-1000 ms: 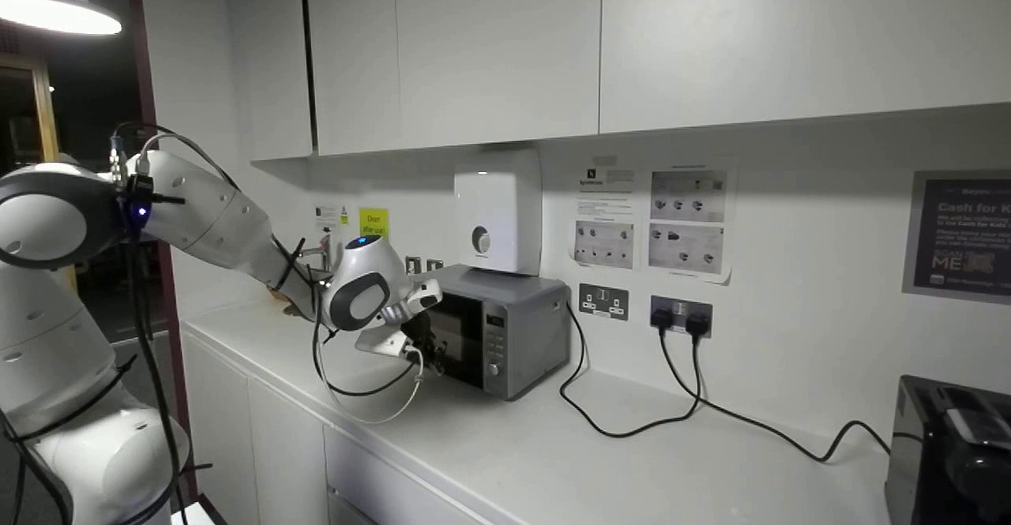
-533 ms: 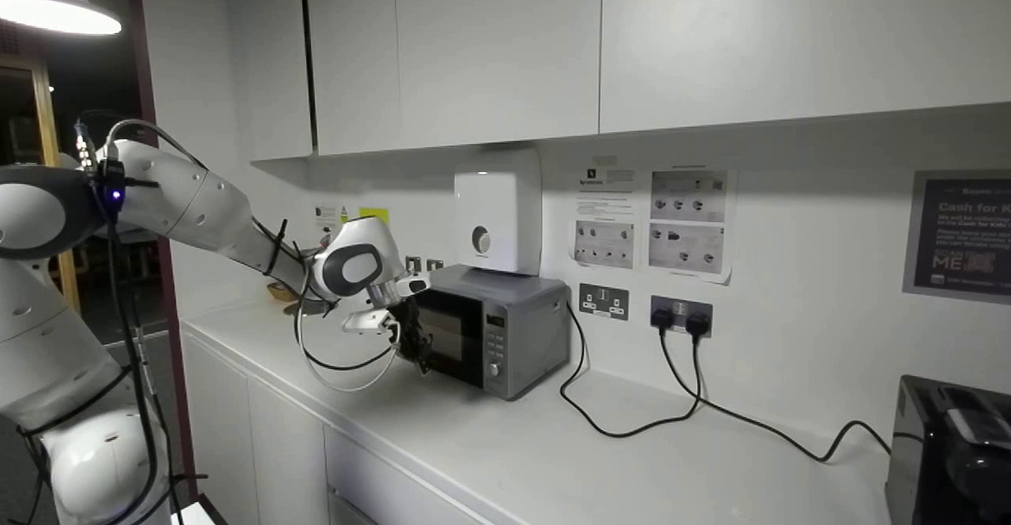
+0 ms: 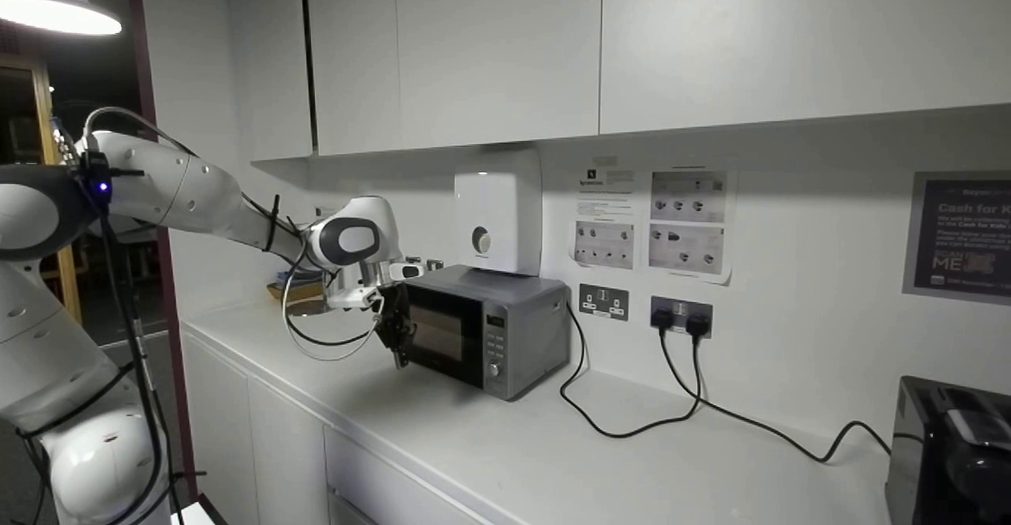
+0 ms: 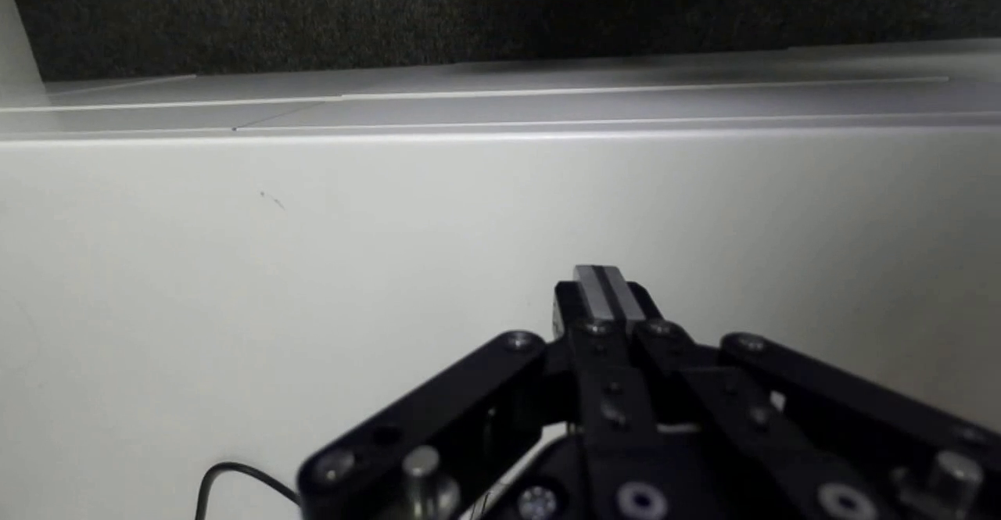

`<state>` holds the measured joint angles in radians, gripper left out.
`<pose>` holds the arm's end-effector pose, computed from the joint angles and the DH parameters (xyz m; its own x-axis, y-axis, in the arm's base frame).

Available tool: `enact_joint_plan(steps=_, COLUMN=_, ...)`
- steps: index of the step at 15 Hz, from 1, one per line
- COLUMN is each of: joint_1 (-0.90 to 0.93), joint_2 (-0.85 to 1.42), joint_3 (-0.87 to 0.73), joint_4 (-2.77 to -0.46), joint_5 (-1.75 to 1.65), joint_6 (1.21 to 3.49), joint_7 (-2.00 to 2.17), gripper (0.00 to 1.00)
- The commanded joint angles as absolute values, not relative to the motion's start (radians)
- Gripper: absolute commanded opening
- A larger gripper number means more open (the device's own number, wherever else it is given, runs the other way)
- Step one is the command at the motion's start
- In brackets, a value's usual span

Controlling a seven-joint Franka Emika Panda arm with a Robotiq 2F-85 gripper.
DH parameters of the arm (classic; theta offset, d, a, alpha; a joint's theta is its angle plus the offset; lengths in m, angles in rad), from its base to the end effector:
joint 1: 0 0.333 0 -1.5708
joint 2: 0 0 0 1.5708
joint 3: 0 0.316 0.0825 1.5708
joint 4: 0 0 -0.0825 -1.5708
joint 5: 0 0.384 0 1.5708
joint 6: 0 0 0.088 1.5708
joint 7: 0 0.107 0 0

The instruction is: Press a button on the right side of the microwave

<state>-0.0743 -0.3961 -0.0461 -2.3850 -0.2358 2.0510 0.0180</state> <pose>0.4290 -0.0657 0.4755 0.9981 -0.0271 0.0554 -0.0374 -0.9801 0.1952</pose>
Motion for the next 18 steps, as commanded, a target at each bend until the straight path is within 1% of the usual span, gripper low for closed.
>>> enact_joint_plan(steps=1, joint_1=-0.057, joint_2=-0.389, joint_3=-0.068, joint_4=-2.291, joint_5=-0.136, joint_6=1.893, joint_7=-0.055, gripper=0.0)
enact_joint_plan(steps=7, joint_1=-0.054, joint_2=-0.374, joint_3=-0.088, joint_4=-2.194, joint_5=-0.026, joint_6=1.733, joint_7=-0.12, gripper=0.0)
enact_joint_plan(steps=15, joint_1=-0.054, joint_2=-0.357, joint_3=-0.115, joint_4=-2.143, joint_5=0.085, joint_6=1.686, joint_7=-0.19, gripper=0.0)
enact_joint_plan(steps=16, joint_1=-0.055, joint_2=-0.357, joint_3=-0.115, joint_4=-2.143, joint_5=0.089, joint_6=1.688, joint_7=-0.189, gripper=0.26)
enact_joint_plan(steps=17, joint_1=-0.055, joint_2=-0.357, joint_3=-0.115, joint_4=-2.143, joint_5=0.092, joint_6=1.688, joint_7=-0.189, gripper=0.29)
enact_joint_plan(steps=18, joint_1=-0.055, joint_2=-0.359, joint_3=-0.115, joint_4=-2.145, joint_5=0.093, joint_6=1.69, joint_7=-0.189, gripper=0.34)
